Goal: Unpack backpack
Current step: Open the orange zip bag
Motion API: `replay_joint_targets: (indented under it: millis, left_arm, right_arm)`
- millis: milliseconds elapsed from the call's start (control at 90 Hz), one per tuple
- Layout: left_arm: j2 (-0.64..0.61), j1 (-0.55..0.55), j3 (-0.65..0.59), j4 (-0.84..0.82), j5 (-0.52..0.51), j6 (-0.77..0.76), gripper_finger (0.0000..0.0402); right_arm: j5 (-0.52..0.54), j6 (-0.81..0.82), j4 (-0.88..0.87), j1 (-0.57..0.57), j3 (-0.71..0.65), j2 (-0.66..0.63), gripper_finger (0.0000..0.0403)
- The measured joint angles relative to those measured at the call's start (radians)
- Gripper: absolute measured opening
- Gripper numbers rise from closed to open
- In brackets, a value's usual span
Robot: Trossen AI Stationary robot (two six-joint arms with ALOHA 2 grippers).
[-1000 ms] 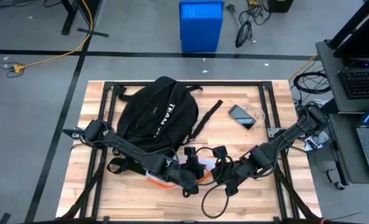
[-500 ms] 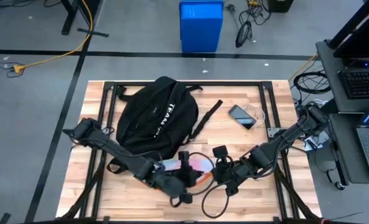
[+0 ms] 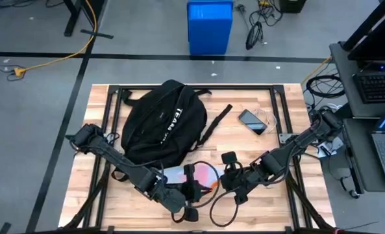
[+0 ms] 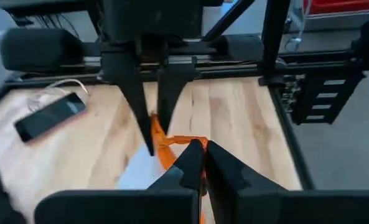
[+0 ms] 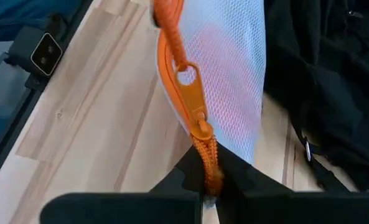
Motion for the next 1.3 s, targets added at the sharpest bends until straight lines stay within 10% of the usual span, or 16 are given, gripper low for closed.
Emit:
replay_joint_targets:
  millis: [1300]
  left_arm:
    - [0.090,-0.011,0.000,-0.234,0.039,-0.145,0.0000]
  right_arm:
    - [0.004,0.027,-0.027,-0.011,-0.003,0.002,0.0000]
